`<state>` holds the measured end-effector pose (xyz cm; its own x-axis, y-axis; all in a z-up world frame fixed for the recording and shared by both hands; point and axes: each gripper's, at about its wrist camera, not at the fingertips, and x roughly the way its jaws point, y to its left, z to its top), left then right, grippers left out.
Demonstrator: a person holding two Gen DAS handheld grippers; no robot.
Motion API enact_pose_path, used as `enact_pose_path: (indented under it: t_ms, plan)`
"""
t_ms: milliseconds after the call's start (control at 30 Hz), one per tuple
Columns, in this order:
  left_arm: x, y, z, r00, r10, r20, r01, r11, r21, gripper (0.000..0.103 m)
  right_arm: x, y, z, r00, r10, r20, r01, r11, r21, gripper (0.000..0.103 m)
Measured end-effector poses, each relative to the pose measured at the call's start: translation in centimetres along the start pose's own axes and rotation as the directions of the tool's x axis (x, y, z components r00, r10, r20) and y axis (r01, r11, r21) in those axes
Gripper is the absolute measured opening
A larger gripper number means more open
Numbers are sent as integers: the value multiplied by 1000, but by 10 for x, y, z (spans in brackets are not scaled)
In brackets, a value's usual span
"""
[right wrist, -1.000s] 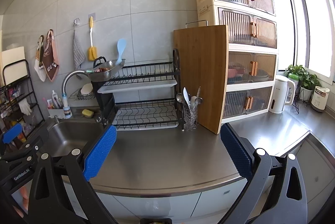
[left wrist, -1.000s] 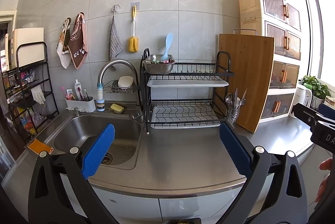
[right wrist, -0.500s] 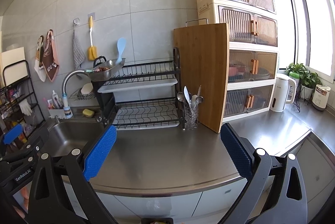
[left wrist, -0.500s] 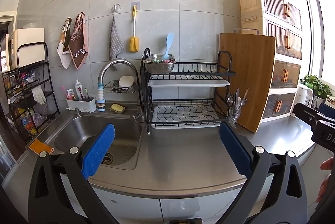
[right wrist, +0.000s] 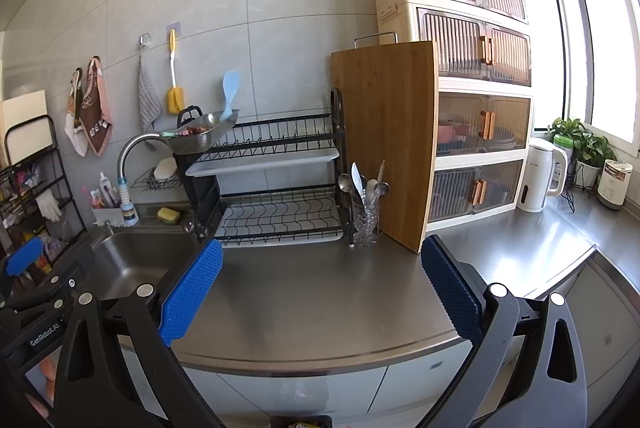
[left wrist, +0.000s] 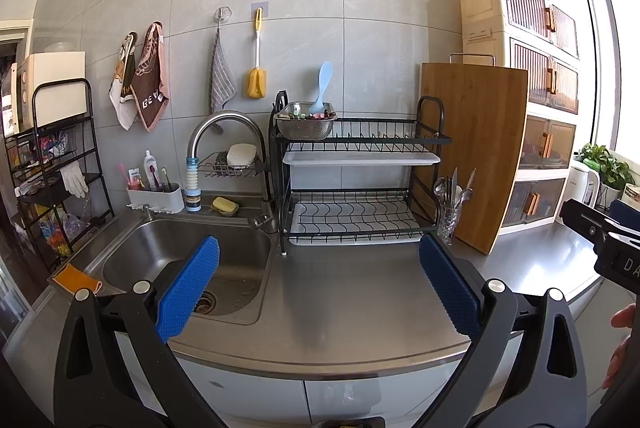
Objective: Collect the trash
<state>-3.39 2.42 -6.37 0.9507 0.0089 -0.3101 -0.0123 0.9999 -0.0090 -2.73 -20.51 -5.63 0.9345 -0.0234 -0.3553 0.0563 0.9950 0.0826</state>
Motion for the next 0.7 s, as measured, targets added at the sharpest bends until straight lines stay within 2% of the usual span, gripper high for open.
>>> enact_pose_path:
  t_ms: [700]
  plan:
    - [-5, -6, 2, 1000, -8, -13, 8, 1000, 1, 95, -3, 1, 1, 1000, 2, 3, -2, 1000, 0, 100]
